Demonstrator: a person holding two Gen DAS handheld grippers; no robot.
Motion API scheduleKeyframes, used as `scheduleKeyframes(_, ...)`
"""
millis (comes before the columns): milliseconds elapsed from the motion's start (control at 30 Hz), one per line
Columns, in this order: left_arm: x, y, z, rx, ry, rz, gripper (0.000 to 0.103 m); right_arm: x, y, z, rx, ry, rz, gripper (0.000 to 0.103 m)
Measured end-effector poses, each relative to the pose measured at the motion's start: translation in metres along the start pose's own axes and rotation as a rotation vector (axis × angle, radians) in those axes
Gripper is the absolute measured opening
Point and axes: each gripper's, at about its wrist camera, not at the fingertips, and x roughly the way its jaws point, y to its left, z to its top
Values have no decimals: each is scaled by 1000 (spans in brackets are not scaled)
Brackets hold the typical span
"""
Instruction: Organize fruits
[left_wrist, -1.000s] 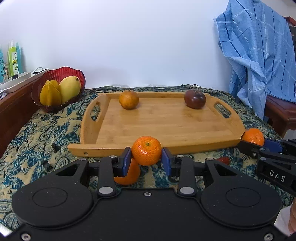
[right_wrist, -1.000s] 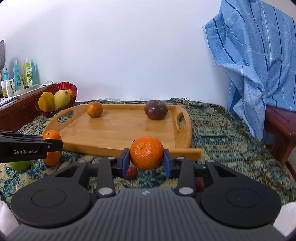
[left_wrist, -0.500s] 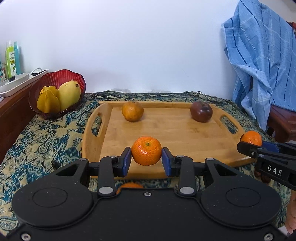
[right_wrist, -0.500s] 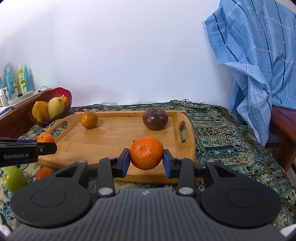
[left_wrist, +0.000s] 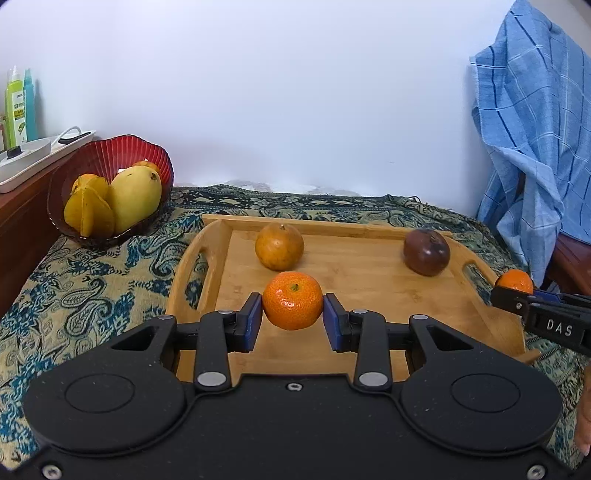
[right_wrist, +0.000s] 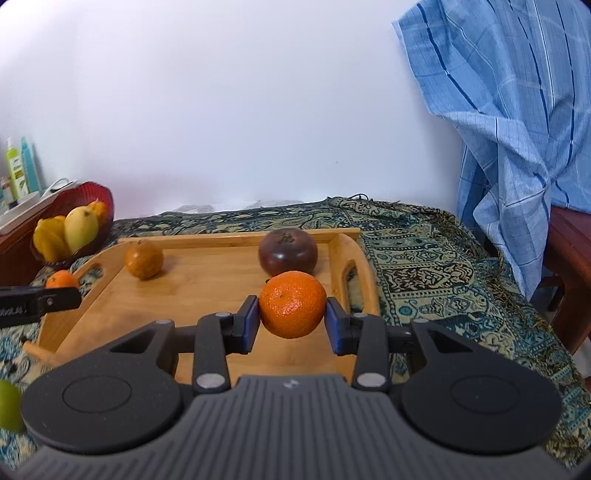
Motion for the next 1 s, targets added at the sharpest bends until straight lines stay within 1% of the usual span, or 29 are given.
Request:
scheduleKeyframes(100, 12, 3, 6, -8, 6, -8, 34, 13, -7, 7, 24, 22, 9, 42)
scheduleKeyframes(167, 23, 6, 12, -21, 24, -13, 34, 22, -11, 11, 25, 42, 2, 42)
scheduleKeyframes(300, 42, 7, 17, -12, 46, -5, 34, 38, -17, 14, 34, 78, -7, 42)
scheduleKeyframes(400, 55, 9, 19, -26, 73, -5, 34, 47, -17, 15, 22, 93, -13, 42)
scheduleKeyframes(567, 73, 11, 20, -33, 91, 0, 34, 62, -16, 15, 9, 126, -12, 42)
scheduleKeyframes(667, 81, 13, 21, -44, 104, 2, 34, 69, -14, 14, 10, 135, -9, 42)
scheduleKeyframes(1000, 102, 15, 22, -21, 116, 21, 34, 89, -7, 16, -19, 155, -15, 42)
